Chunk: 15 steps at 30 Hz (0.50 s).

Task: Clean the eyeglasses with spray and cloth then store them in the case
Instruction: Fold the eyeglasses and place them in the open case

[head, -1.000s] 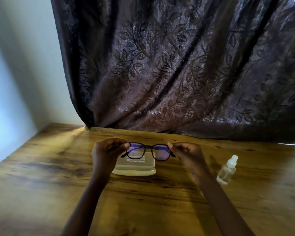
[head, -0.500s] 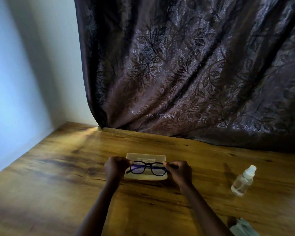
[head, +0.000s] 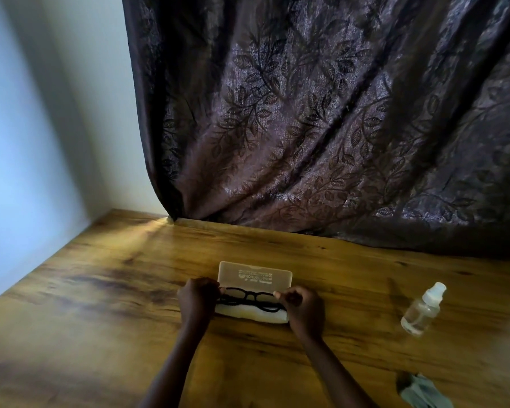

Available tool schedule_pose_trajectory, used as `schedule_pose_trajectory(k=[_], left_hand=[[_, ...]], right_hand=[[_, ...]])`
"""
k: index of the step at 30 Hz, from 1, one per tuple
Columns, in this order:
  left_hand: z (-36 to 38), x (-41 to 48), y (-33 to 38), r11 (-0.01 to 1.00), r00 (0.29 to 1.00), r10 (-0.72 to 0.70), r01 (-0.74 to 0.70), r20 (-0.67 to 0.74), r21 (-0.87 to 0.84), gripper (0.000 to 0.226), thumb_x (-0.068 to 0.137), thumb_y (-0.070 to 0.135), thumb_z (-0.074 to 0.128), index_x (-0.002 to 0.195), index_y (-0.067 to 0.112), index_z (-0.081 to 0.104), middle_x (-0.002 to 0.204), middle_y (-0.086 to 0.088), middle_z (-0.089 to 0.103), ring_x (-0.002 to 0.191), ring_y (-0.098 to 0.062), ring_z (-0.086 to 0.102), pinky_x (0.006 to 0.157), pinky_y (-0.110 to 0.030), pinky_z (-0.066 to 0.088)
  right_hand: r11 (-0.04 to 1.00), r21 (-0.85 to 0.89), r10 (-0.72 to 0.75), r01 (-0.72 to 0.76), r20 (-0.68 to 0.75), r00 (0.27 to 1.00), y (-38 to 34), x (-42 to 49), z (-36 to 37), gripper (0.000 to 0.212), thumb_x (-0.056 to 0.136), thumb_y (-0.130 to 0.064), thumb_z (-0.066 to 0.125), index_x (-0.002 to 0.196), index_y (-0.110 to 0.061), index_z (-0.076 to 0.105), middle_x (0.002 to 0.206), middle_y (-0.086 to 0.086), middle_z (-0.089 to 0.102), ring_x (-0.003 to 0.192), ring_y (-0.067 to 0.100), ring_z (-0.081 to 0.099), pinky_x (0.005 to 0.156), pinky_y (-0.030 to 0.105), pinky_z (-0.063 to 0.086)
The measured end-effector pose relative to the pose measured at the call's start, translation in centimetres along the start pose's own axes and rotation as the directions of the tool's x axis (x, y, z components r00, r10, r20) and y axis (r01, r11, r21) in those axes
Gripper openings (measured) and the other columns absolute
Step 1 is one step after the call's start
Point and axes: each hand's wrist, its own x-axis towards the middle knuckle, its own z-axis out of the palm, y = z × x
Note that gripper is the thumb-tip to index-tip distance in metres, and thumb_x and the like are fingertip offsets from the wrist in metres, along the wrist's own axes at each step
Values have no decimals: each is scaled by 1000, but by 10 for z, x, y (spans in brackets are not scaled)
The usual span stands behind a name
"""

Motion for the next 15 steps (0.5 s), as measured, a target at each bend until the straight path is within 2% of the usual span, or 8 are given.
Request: schedule_pose_trajectory(k=[5,8,12,15], left_hand=[[-3,-6,-11,997,996,-15,21,83,-76,9,74,13,71,82,8,71,73,-4,68,62,-11,62,57,-30,50],[-6,-6,-16,984,986,-71,94,152,-150,12,71,11,74,81,16,70,74,-5,69,68,-17,64,60,-34,51],[-4,-2,-20,953,972,-157,196,176,-232,23,69,3,74,92,2,69,85,-17,70,73,-24,64,57,-29,50],[2,-4,-15,931,967,-151,209,204,-299,24,70,0,71,94,3,68,90,-20,69,82,-31,65,70,-41,53]], right_hand=[[997,72,-20,23,-41,999,2,-4,0,14,80,-13,69,76,0,65,73,9,65,68,20,59,53,17,39],[996,93,11,-10,-14,1000,4,-3,-3,12,84,-12,65,82,0,65,79,9,65,69,15,55,55,14,39],[951,226,203,-209,49,978,7,-1,-6,14,85,-8,63,98,-6,60,92,8,62,82,17,55,64,24,44],[887,310,322,-342,115,940,8,2,-12,24,83,-4,64,105,-8,56,96,9,62,86,20,57,62,25,46]])
